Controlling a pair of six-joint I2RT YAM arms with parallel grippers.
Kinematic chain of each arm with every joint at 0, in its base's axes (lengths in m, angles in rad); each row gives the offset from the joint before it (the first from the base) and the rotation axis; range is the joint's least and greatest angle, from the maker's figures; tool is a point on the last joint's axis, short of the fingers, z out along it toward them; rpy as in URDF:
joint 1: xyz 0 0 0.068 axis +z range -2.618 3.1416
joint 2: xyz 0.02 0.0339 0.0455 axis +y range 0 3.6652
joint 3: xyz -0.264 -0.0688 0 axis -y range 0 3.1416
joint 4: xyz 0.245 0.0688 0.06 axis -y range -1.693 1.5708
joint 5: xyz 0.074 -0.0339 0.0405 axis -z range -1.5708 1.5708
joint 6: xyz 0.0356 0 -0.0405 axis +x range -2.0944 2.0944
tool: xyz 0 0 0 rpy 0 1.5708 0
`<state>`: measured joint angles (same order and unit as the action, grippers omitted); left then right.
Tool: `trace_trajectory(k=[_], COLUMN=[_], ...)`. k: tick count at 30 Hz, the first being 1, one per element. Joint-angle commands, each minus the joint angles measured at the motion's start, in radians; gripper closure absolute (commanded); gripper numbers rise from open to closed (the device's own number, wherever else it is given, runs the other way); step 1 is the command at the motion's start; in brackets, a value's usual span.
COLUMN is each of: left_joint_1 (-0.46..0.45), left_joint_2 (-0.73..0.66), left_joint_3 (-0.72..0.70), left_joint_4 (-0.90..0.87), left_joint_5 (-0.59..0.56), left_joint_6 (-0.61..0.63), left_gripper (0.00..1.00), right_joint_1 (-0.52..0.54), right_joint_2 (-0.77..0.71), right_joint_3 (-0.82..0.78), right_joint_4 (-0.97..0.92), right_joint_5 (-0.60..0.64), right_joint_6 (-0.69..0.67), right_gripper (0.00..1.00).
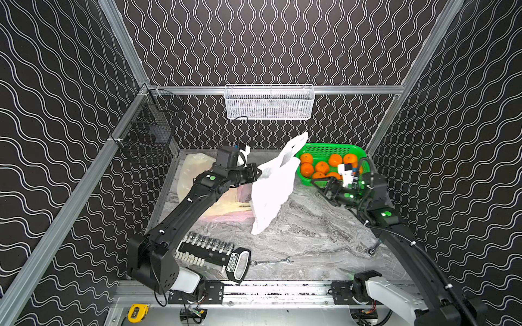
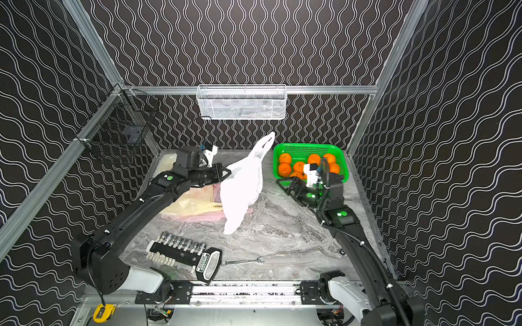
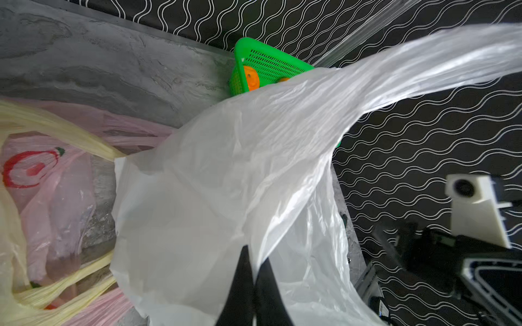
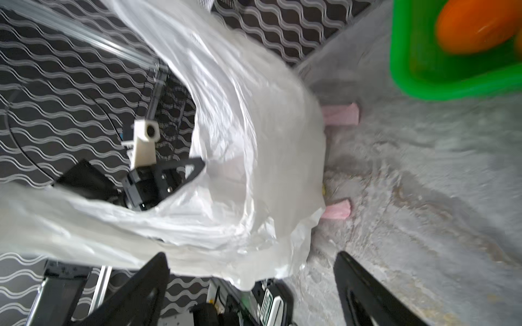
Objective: Place the oranges into plastic bags & tie knots
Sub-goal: Open the plastic bag at the center of the board.
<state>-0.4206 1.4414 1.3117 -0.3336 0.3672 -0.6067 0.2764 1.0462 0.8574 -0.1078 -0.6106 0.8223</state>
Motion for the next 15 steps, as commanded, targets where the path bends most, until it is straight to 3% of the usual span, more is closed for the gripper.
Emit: trace_trajectory(k=[1,9,15], left_joint_1=[0.016,0.041,0.061], left_joint_2=[-0.008,0.02,0.036], left_joint_3=[-0.013,-0.002,0.023], left_joint_4=[0.084,0.046,0.009], left_joint_5=[0.067,0.111,0.128], left_joint_6=[0.005,0.062,0.107], left_gripper=[0.96,0.93,0.84], right_joint_1=[0.072,0.133,0.155], right_joint_2=[0.063,0.289,0.404], right_joint_3=[0.017,0.183,0.27], right_joint_4=[0.138,0.147,0.097], right_joint_5=[0.058,0.08,0.077], right_joint_6=[0.065,0.059,0.031], right_gripper=[0.1,0.23,0.38])
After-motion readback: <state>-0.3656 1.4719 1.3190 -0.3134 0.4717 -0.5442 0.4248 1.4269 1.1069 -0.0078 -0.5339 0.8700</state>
